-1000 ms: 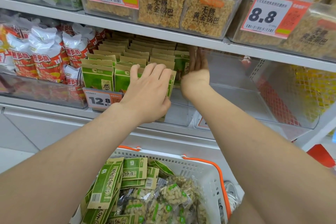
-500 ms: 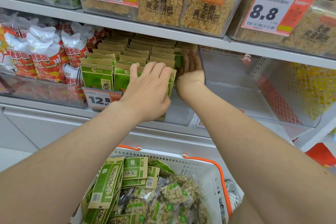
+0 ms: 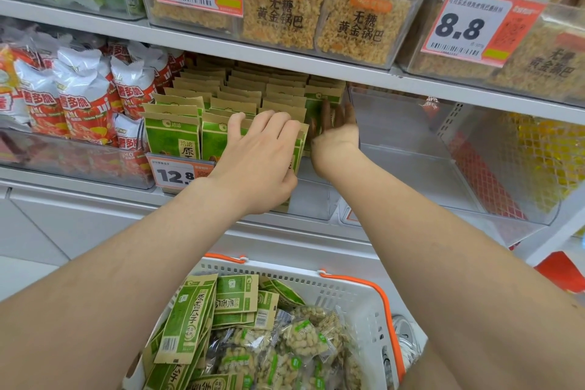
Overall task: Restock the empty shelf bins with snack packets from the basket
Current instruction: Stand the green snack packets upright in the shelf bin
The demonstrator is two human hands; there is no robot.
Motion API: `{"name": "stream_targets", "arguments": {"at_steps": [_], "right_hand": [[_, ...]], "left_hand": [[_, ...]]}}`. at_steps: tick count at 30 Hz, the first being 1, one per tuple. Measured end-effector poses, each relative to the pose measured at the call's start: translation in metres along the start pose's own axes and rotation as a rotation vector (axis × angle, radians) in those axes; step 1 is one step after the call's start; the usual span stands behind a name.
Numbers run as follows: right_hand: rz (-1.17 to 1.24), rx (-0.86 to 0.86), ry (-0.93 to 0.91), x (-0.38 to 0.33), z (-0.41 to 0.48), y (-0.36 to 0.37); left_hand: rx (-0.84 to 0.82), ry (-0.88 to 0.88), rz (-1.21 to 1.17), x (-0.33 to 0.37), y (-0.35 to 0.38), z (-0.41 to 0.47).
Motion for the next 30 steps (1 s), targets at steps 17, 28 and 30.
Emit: {"name": "stream_targets", "arguments": {"at_steps": [17,28,30], "right_hand": [[0.499,0.187,0.063,0.029,-0.109,-0.064],[0.785,-0.110,-0.355,-0.062,-0.185,-0.073],[0.721,-0.149,-0.438,-0.086,-0.182,-0.061]], "left_hand": [[0.132,-0.074,-0.046,0.003,-0.033,-0.016],[-1.018,-0.052,0.116,-0.025,0.014,-0.091],[-1.034,-0.028,0.118,-0.027,0.019,-0.092]]}}
Point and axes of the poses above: each hand's wrist, its own z-axis towards the middle knuckle, its own y-axis out of the palm, x = y × z, the point moved 5 cm from there along z, towards the middle knuckle, and after that the axes turned 13 degrees about x, right-handed, at the moved point
